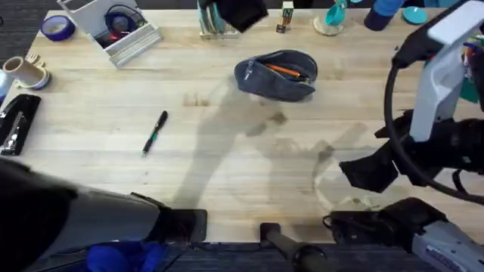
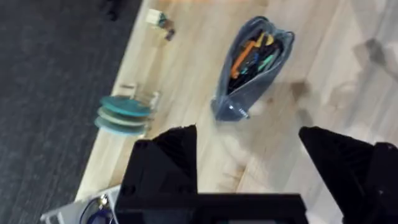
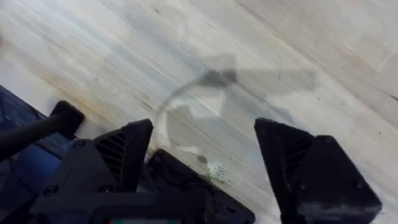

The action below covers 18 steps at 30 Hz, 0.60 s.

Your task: Unzip the bag, pick up the pens from the table one at a time and place them inside, then zip the bag closed.

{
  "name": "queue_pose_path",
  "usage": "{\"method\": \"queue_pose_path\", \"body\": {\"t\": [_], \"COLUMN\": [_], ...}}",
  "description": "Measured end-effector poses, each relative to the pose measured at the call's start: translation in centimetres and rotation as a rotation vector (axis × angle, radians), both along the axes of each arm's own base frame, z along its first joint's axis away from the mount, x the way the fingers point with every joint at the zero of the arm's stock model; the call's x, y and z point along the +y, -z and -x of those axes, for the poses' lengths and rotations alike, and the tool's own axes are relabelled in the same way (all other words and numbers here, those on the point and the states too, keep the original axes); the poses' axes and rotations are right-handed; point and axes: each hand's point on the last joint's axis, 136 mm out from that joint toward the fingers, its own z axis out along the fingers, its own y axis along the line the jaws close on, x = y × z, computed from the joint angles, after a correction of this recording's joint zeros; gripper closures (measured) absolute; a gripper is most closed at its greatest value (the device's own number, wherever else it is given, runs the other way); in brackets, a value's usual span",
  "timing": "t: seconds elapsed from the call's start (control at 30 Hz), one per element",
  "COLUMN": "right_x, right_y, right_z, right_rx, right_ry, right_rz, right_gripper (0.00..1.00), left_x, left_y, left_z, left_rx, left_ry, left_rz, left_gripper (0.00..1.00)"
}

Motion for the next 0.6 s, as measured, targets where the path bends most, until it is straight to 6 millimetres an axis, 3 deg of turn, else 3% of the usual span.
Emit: {"method": "queue_pose_path", "body": {"t": [0.13, 0.17, 0.6], "right_x": [0.0, 0.0, 0.0], "right_y": [0.0, 0.0, 0.0], "right_z": [0.0, 0.0, 0.0], "right_rx": [0.000, 0.000, 0.000], "right_ry": [0.000, 0.000, 0.000], "right_rz": [0.000, 0.000, 0.000], "right_gripper": [0.005, 0.005, 0.005], "left_x": [2.1, 4.4, 12.5], "left_y": [-1.0, -0.3, 5.5], "left_z": [1.2, 2.5, 6.3], "left_rx": [-0.035, -0.042, 0.156], "left_ry": [-0.045, -0.101, -0.500], "left_rz": [0.002, -0.015, -0.013], "left_gripper": [0.004, 0.005, 0.006]}}
